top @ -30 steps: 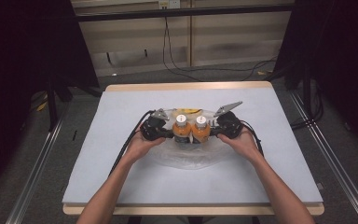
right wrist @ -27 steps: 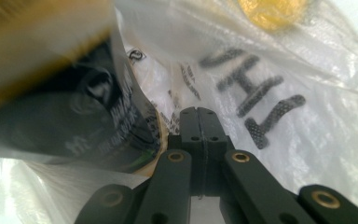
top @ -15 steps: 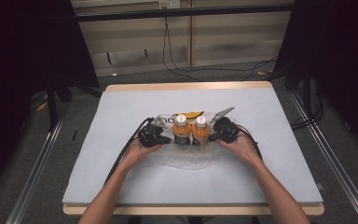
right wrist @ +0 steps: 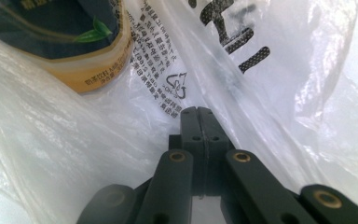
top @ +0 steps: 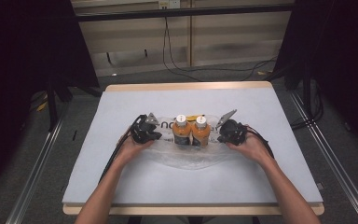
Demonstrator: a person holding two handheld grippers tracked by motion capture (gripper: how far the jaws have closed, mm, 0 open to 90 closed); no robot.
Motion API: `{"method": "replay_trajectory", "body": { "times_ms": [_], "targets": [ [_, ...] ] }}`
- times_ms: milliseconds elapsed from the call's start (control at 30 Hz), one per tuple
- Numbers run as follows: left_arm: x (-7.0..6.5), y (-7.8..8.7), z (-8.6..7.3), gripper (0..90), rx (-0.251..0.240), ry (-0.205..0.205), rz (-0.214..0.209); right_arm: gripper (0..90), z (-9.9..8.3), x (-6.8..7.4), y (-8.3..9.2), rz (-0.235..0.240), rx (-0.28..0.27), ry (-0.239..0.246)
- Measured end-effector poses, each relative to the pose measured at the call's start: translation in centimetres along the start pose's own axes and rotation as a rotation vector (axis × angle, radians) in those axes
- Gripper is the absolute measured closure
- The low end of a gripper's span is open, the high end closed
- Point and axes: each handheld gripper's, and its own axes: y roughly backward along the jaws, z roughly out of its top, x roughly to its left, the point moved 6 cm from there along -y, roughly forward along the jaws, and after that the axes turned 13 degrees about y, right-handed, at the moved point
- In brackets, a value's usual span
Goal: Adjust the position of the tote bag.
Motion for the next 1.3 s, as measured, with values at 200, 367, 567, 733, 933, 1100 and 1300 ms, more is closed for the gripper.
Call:
{"method": "replay_trajectory", "body": {
  "times_ms": [200,367,567,733,933,1100,1300],
  "targets": [
    [0.1,0.5,-0.4,90.0,0.044,-0.062,0.049,90.0,-0.1,-0.1,0.1,0.012,0.009,-0.006],
    [0.4,1.3,-1.3,90.0,0.079,-0.077,0.019,90.0,0.3,0.0,-0.1,0.024,0.005,-0.014],
    [0.0,2.3,-2.1,90.0,0.173,-0.132,0.054,90.0,0.4,0.3,0.2,0.066,0.065,-0.004],
    [0.7,2.9,-2.8,90.0,0.172,-0.122,0.028,90.0,-0.2,0.3,0.6,0.057,0.091,0.026],
    [2.3,3.7,-3.8,90.0,0.139,-0.057,0.008,90.0,-1.9,-1.0,1.2,0.068,0.098,-0.03],
    [2.8,4.3,-4.5,90.0,0.149,-0.057,0.038,90.0,-2.6,-1.2,1.4,0.045,0.138,-0.034],
    [2.4,4.4,-4.6,90.0,0.158,-0.089,0.064,90.0,-3.8,-1.8,1.9,0.034,0.147,-0.039]
  ]
}}
